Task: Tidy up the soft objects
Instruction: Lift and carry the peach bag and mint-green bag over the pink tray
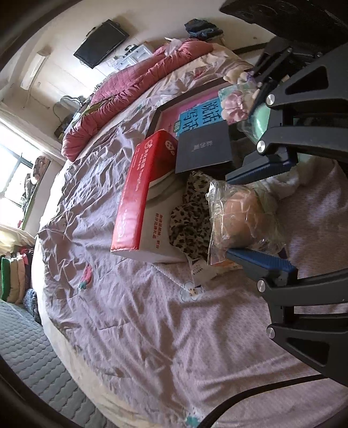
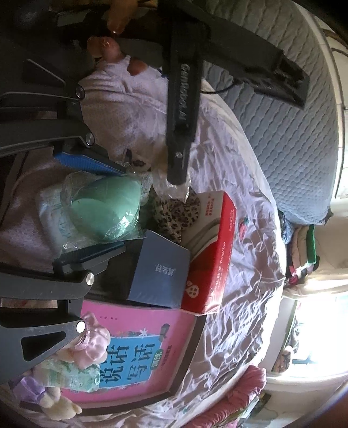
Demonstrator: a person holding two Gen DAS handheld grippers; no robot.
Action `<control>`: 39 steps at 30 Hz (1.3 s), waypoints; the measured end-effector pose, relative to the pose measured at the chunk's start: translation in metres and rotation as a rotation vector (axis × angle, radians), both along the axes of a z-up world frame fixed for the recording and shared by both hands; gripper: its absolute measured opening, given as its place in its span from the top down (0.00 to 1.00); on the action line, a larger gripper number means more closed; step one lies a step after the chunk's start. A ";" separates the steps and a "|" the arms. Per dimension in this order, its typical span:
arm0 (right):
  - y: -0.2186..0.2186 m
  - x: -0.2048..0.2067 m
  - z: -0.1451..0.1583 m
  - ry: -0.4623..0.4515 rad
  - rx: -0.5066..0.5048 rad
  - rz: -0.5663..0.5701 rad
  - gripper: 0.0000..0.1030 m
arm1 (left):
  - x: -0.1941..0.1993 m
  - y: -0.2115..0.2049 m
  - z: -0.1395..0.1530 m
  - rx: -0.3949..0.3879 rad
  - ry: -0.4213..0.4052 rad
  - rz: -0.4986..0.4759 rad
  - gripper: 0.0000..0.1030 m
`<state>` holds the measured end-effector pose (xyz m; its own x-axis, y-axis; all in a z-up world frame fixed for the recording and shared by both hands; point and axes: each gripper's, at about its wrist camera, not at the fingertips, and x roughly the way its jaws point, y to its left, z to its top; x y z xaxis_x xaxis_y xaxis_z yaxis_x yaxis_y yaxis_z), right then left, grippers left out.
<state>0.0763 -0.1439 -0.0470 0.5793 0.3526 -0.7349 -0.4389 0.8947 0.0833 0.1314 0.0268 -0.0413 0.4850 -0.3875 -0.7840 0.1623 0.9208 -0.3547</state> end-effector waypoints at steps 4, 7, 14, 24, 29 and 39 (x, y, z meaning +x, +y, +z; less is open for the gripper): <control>-0.004 -0.007 0.011 -0.023 0.007 -0.010 0.51 | -0.011 -0.004 0.013 0.025 -0.026 -0.002 0.52; -0.009 -0.012 0.019 -0.040 0.011 -0.021 0.51 | -0.018 -0.009 0.023 0.037 -0.048 -0.006 0.52; -0.019 -0.023 0.033 -0.063 0.023 -0.044 0.51 | -0.036 -0.022 0.042 0.064 -0.085 -0.020 0.52; -0.049 -0.036 0.062 -0.118 0.066 -0.116 0.51 | -0.058 -0.048 0.063 0.090 -0.120 -0.063 0.52; -0.075 -0.042 0.075 -0.145 0.088 -0.172 0.51 | -0.066 -0.069 0.071 0.107 -0.133 -0.095 0.52; -0.121 -0.051 0.085 -0.157 0.130 -0.256 0.51 | -0.081 -0.117 0.079 0.126 -0.140 -0.181 0.52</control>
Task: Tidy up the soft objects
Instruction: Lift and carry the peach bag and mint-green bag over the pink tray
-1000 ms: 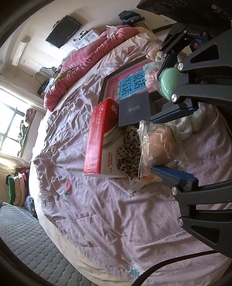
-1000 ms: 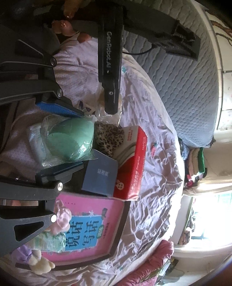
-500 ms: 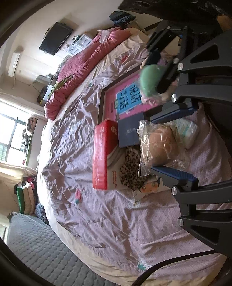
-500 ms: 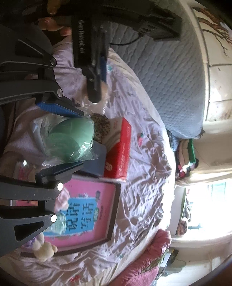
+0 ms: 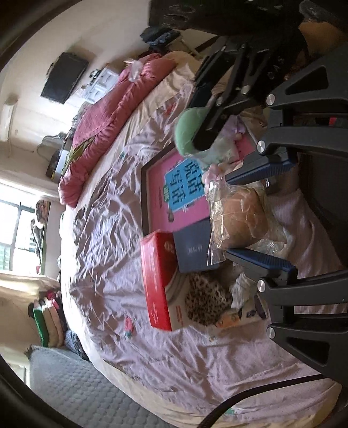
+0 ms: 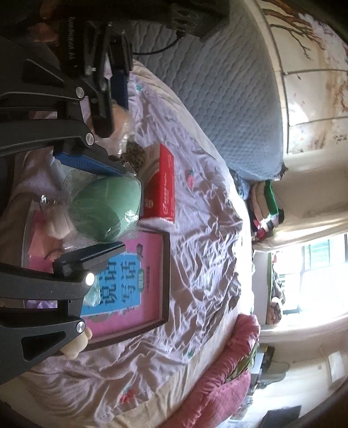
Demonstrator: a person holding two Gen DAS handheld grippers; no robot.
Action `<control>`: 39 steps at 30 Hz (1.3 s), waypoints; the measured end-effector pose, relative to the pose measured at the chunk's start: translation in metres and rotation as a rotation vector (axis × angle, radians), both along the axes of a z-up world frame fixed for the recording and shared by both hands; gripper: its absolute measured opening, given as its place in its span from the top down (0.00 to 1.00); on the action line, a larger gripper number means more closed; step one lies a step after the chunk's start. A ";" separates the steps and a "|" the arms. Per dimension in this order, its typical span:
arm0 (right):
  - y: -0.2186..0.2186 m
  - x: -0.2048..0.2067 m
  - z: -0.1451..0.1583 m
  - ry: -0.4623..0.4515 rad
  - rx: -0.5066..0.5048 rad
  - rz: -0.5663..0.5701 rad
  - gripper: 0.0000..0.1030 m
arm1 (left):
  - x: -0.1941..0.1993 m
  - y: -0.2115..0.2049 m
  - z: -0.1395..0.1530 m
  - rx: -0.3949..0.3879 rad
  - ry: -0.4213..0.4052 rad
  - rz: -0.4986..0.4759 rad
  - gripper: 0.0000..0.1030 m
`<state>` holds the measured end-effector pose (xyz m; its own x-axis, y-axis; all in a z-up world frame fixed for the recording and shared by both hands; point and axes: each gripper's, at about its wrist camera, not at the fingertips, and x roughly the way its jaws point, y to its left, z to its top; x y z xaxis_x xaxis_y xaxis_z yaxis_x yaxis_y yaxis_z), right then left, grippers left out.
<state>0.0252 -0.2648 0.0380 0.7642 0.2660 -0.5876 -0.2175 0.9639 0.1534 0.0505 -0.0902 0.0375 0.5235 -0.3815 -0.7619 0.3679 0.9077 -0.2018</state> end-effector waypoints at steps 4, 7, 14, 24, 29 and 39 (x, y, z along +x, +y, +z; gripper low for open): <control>-0.015 -0.004 0.001 -0.003 0.017 -0.034 0.51 | -0.006 -0.018 0.002 0.017 -0.010 -0.032 0.52; -0.027 -0.006 0.001 -0.003 0.030 -0.053 0.51 | -0.009 -0.026 0.002 0.031 -0.012 -0.043 0.52; -0.046 -0.010 0.006 -0.014 0.051 -0.091 0.51 | -0.011 -0.038 0.006 0.042 -0.018 -0.065 0.52; -0.071 -0.013 0.001 -0.016 0.020 -0.148 0.51 | -0.012 -0.068 -0.002 0.056 -0.005 -0.119 0.52; -0.094 -0.016 -0.003 -0.009 0.018 -0.205 0.51 | -0.011 -0.087 -0.008 0.073 0.005 -0.152 0.52; -0.112 -0.015 -0.015 0.014 0.023 -0.233 0.51 | -0.005 -0.119 -0.033 0.111 0.033 -0.194 0.52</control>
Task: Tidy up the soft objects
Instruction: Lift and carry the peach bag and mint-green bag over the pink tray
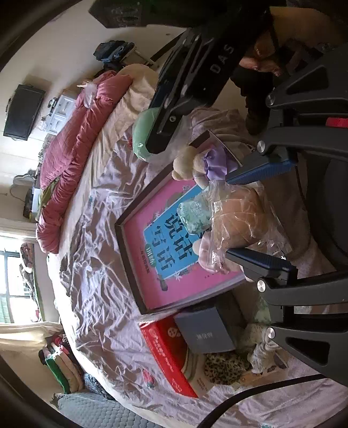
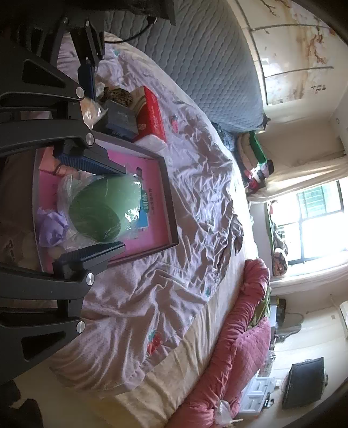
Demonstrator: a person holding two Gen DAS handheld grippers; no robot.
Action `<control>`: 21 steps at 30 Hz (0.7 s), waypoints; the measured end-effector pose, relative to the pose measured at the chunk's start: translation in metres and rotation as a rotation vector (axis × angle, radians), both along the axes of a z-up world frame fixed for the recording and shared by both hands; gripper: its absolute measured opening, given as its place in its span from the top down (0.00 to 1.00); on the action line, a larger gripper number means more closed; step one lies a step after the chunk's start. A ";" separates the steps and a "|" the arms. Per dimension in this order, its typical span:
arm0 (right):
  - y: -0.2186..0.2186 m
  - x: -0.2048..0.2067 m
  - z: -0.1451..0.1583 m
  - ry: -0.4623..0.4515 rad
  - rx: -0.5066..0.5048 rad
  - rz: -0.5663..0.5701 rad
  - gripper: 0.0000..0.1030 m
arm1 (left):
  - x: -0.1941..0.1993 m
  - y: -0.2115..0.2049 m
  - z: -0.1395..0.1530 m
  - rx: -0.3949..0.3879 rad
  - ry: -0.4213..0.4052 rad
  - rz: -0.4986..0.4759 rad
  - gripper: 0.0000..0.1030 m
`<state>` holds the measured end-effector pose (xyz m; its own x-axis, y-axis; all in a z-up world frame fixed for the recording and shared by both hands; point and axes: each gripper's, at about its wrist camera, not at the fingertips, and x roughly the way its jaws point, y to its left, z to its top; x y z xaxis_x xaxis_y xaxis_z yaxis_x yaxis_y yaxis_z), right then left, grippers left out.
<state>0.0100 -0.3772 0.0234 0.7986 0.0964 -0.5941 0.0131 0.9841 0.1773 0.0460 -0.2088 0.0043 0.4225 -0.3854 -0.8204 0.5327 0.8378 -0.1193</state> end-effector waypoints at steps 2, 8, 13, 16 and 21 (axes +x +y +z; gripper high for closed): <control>-0.001 0.001 -0.003 0.010 -0.003 -0.006 0.51 | 0.001 -0.002 -0.004 0.000 0.010 0.004 0.52; -0.004 0.003 -0.009 0.016 -0.005 -0.009 0.51 | 0.001 -0.009 -0.016 0.015 0.014 -0.003 0.52; -0.005 0.008 -0.021 0.043 -0.010 -0.008 0.51 | 0.006 -0.012 -0.027 0.018 0.033 0.004 0.52; -0.008 0.011 -0.028 0.057 -0.008 -0.013 0.51 | 0.008 -0.017 -0.032 0.029 0.035 -0.001 0.52; -0.012 0.012 -0.034 0.063 0.000 -0.013 0.50 | 0.009 -0.025 -0.040 0.046 0.040 -0.014 0.52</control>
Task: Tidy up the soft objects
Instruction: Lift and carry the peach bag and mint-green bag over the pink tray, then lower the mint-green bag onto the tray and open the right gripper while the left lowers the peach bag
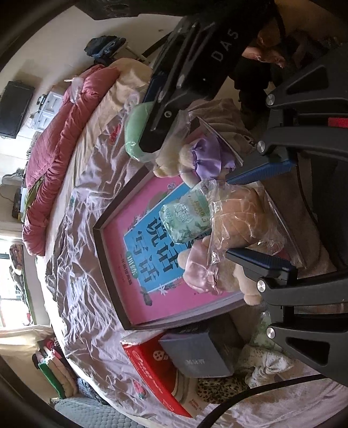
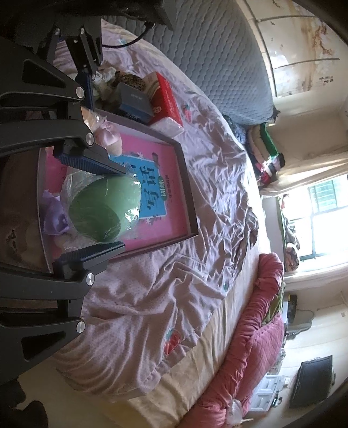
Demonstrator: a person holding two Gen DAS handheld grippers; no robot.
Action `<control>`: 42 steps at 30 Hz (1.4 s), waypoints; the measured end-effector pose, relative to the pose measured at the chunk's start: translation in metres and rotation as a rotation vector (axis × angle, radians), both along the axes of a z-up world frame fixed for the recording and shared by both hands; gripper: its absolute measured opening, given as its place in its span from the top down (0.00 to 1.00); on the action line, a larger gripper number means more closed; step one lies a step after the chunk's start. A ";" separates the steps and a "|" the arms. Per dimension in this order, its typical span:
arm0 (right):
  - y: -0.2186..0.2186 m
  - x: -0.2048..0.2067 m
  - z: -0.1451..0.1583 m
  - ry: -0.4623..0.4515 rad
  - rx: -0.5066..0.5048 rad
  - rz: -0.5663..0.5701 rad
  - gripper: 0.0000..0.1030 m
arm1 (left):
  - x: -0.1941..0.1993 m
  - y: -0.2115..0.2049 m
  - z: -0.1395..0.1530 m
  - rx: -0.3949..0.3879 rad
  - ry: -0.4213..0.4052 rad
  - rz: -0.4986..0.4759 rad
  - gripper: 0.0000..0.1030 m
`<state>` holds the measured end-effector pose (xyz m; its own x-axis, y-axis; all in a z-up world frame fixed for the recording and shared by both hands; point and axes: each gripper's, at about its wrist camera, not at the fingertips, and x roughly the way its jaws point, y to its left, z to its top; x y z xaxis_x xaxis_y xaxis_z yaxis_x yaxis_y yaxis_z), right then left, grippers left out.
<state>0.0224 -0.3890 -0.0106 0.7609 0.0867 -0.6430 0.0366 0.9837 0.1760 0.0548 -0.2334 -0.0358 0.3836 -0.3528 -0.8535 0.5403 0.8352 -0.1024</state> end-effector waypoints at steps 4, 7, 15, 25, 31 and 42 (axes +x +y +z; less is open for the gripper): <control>-0.003 0.001 -0.004 0.008 0.010 -0.003 0.50 | 0.003 -0.004 -0.006 0.006 0.005 0.002 0.52; -0.003 0.003 -0.007 0.014 0.011 0.000 0.50 | 0.005 -0.007 -0.009 0.027 -0.004 -0.003 0.52; -0.002 0.004 -0.009 0.017 0.004 -0.001 0.50 | 0.016 -0.007 -0.012 0.023 -0.008 0.014 0.52; 0.002 0.009 -0.011 0.023 -0.014 -0.005 0.50 | 0.027 -0.002 -0.017 -0.009 -0.003 0.031 0.52; 0.003 0.018 -0.012 0.031 -0.047 -0.018 0.50 | 0.030 0.001 -0.018 -0.027 -0.011 0.033 0.52; 0.001 0.034 -0.009 0.042 -0.057 -0.054 0.50 | 0.038 0.012 -0.020 -0.090 0.015 0.028 0.52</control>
<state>0.0565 -0.3877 -0.0194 0.7359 0.0084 -0.6770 0.0959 0.9885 0.1165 0.0923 -0.2213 -0.0557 0.3819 -0.4174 -0.8246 0.5144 0.8372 -0.1856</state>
